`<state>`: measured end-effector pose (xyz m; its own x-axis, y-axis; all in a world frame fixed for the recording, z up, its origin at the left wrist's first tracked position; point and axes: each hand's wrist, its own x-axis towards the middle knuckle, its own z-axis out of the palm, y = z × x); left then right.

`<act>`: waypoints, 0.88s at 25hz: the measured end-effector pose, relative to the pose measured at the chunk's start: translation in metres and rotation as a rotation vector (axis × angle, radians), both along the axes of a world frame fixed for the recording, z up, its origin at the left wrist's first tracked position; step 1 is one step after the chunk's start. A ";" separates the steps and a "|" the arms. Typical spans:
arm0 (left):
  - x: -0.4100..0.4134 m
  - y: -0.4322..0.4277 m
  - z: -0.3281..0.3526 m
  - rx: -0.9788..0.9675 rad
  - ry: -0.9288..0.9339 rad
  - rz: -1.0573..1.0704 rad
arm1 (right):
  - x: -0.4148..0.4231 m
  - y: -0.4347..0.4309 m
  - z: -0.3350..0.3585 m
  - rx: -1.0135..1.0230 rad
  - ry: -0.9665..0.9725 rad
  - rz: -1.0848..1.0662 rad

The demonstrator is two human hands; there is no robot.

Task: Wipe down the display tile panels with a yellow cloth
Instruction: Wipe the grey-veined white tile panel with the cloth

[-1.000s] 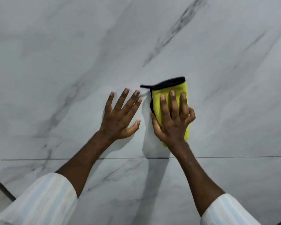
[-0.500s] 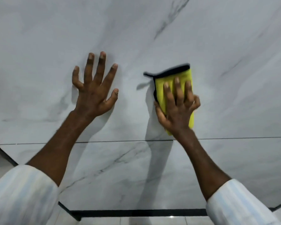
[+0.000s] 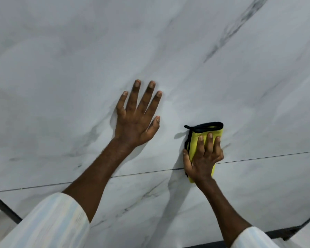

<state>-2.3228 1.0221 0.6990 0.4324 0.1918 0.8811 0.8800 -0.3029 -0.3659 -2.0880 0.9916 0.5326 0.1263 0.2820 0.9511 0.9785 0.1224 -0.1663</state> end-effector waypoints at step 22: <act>-0.003 0.014 0.237 0.204 -0.077 0.032 | 0.006 0.018 0.372 0.263 -0.007 0.038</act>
<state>-2.3260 1.0360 0.9363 0.3592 0.0191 0.9331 0.9156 -0.2009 -0.3484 -2.0816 1.0094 0.9048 0.1136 0.0296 0.9931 0.9734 0.1967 -0.1173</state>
